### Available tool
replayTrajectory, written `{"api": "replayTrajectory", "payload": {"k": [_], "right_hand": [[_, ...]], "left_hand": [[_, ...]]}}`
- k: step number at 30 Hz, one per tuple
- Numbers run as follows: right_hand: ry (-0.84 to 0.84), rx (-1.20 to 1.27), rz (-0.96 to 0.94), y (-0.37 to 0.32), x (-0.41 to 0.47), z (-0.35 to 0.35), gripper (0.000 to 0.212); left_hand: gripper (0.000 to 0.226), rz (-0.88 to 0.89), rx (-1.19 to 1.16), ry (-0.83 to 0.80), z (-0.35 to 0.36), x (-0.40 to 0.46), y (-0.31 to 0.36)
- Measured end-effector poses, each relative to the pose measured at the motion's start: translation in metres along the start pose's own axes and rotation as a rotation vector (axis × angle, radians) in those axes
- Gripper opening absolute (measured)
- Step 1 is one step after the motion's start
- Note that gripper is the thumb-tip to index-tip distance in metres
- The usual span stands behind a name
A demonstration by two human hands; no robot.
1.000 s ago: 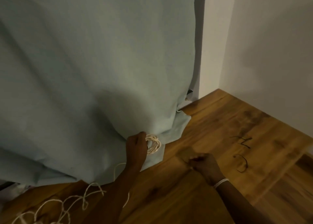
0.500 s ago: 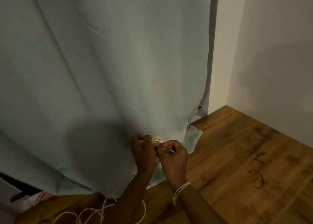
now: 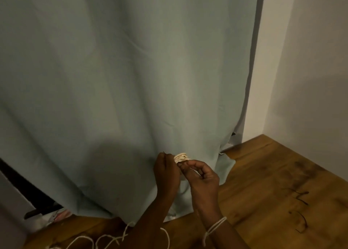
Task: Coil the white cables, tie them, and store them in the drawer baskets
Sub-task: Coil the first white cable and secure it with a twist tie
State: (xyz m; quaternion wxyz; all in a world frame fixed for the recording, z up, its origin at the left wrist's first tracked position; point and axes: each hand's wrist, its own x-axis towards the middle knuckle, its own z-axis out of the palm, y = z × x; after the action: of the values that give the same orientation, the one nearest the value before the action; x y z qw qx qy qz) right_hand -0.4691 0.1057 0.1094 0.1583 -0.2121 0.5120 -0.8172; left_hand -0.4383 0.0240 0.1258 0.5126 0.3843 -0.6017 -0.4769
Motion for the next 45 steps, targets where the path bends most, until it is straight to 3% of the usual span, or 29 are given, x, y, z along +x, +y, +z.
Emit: {"api": "replayTrajectory", "payload": {"k": [6,14,19,31,37,45], "right_hand": [[-0.071,-0.200,-0.168,-0.013,0.006,-0.007,0.025],[-0.116,-0.370,-0.257,-0.023,0.019,-0.026,0.021],[-0.120,-0.329,-0.227,-0.028,0.022,-0.038,0.016],[-0.063,-0.101,-0.071,-0.025,0.021,-0.053,0.018],[-0.114,-0.011,0.027,-0.035,0.025,-0.058,0.020],[-0.119,-0.140,-0.126,-0.043,0.027,-0.058,0.013]], "left_hand": [[0.026,-0.044,0.018,-0.124,0.002,-0.005,0.000],[0.022,0.142,0.167,-0.327,0.002,-0.020,0.011],[0.018,0.316,0.269,-0.371,0.007,-0.027,0.010],[0.022,0.336,0.150,-0.439,0.014,-0.027,0.008],[0.018,0.289,0.011,-0.482,0.011,-0.029,0.011],[0.036,0.328,-0.018,-0.560,0.014,-0.027,0.011]]}}
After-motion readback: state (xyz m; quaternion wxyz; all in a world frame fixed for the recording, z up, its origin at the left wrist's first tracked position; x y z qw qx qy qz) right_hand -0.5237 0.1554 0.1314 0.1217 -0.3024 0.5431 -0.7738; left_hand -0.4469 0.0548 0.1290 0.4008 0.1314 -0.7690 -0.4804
